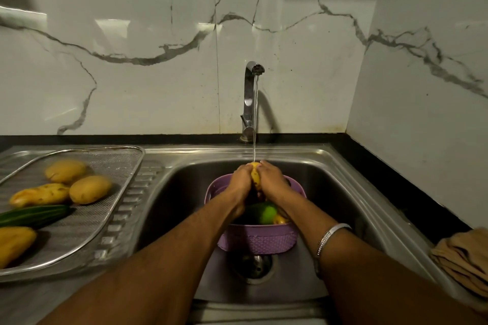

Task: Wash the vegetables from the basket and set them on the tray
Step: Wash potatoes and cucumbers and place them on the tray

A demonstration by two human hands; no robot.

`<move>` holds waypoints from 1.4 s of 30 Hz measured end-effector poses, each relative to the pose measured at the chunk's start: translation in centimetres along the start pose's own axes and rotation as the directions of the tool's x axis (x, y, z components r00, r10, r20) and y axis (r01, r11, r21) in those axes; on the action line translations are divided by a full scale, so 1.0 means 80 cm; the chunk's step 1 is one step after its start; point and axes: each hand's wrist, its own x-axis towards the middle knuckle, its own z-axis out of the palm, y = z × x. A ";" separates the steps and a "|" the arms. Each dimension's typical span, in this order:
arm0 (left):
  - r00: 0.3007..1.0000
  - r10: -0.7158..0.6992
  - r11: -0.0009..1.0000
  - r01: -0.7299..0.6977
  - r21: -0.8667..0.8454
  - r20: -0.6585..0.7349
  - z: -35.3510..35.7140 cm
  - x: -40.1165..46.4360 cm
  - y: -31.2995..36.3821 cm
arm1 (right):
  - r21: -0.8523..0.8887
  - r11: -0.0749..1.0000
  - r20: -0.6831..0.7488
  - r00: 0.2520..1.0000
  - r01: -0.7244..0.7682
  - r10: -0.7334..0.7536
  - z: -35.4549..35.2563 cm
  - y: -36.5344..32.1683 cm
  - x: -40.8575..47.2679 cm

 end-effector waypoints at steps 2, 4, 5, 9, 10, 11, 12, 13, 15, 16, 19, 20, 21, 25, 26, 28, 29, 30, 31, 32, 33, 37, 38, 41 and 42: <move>1.000 -0.024 0.999 0.023 0.036 0.018 -0.004 0.000 -0.001 | 0.049 0.999 -0.048 0.999 -0.009 0.012 -0.002 -0.002 0.001; 0.999 -0.023 0.998 0.021 0.064 0.040 -0.004 -0.002 -0.002 | 0.076 0.996 -0.050 0.998 -0.038 0.041 -0.003 -0.004 0.000; 1.000 -0.011 0.999 0.010 0.048 0.023 -0.003 -0.003 -0.001 | 0.091 0.995 -0.039 0.998 -0.051 0.055 -0.002 -0.004 0.001; 0.994 0.003 0.996 -0.013 -0.092 -0.108 -0.003 -0.001 0.009 | 0.117 0.988 0.055 0.994 -0.097 0.091 0.008 -0.008 -0.006; 0.993 0.010 0.996 -0.021 -0.092 -0.121 -0.005 0.002 0.010 | 0.110 0.987 0.061 0.992 -0.115 0.108 0.010 -0.007 -0.008; 0.993 0.012 0.997 -0.021 -0.077 -0.114 -0.008 0.005 0.009 | 0.105 0.987 0.049 0.992 -0.124 0.120 0.011 -0.007 -0.010; 0.995 0.012 0.998 -0.017 -0.055 -0.095 -0.010 0.005 0.008 | 0.100 0.986 0.017 0.992 -0.130 0.129 0.009 -0.007 -0.010; 0.998 0.010 1.000 -0.011 -0.023 -0.063 -0.012 0.001 0.007 | 0.107 0.986 -0.015 0.991 -0.131 0.134 0.006 -0.005 -0.008; 0.999 0.009 0.996 -0.012 0.084 0.042 -0.013 -0.006 0.004 | 0.136 0.981 -0.071 0.986 -0.138 0.148 -0.002 -0.005 -0.003; 0.997 0.016 0.990 -0.028 0.137 0.081 -0.010 -0.008 0.002 | 0.143 0.979 -0.081 0.984 -0.148 0.161 -0.007 -0.005 -0.003; 0.997 0.077 0.988 -0.079 0.134 0.023 0.003 -0.014 0.006 | 0.130 0.979 -0.053 0.985 -0.157 0.165 -0.013 -0.008 -0.003; 0.997 0.072 0.994 -0.070 0.087 -0.014 0.005 -0.014 0.008 | 0.134 0.978 -0.038 0.986 -0.159 0.165 -0.012 -0.010 -0.004; 0.997 0.063 0.997 -0.061 0.046 -0.049 0.007 -0.011 0.009 | 0.142 0.977 -0.022 0.986 -0.160 0.165 -0.010 -0.012 -0.007; 0.991 0.063 0.998 -0.061 0.015 -0.121 -0.001 0.000 0.007 | 0.122 0.987 0.047 0.994 -0.105 0.100 0.002 -0.010 -0.014; 0.993 0.052 0.999 -0.051 0.006 -0.104 -0.004 0.000 0.005 | 0.111 0.990 0.020 0.996 -0.089 0.087 0.003 -0.009 -0.014; 0.998 0.039 0.999 -0.038 0.010 -0.047 -0.004 -0.004 0.003 | 0.092 0.993 -0.083 0.993 -0.079 0.087 0.001 -0.010 -0.011; 0.999 0.043 0.999 -0.043 0.029 -0.013 -0.001 -0.007 0.002 | 0.095 0.992 -0.126 0.987 -0.086 0.098 -0.003 -0.010 -0.009; 0.999 0.049 0.998 -0.049 0.047 0.013 0.000 -0.010 0.002 | 0.100 0.991 -0.152 0.983 -0.089 0.103 -0.006 -0.013 -0.007; 0.998 0.058 0.997 -0.059 0.051 0.026 0.002 -0.009 0.001 | 0.099 0.991 -0.159 0.982 -0.089 0.104 -0.009 -0.016 -0.006; 0.997 0.065 0.997 -0.067 0.041 0.030 0.002 -0.007 0.001 | 0.097 0.991 -0.146 0.984 -0.092 0.106 -0.010 -0.017 -0.005; 0.997 0.070 0.997 -0.071 0.021 0.028 0.001 -0.005 0.001 | 0.089 0.991 -0.125 0.986 -0.098 0.109 -0.009 -0.017 -0.005; 0.999 0.046 0.998 -0.045 -0.042 0.013 -0.005 0.003 0.000 | 0.116 0.986 -0.025 0.993 -0.116 0.120 0.002 -0.010 -0.007; 0.999 0.046 0.998 -0.045 -0.049 0.023 -0.003 0.004 -0.002 | 0.129 0.986 -0.060 0.992 -0.106 0.114 0.002 -0.007 -0.007; 0.996 0.066 0.996 -0.062 -0.065 0.064 0.006 -0.001 0.001 | 0.105 0.994 -0.273 0.961 -0.007 0.035 -0.004 -0.007 -0.004; 0.995 0.070 0.995 -0.065 -0.074 0.075 0.007 -0.004 0.003 | 0.105 0.994 -0.315 0.949 0.013 0.021 -0.007 -0.008 -0.005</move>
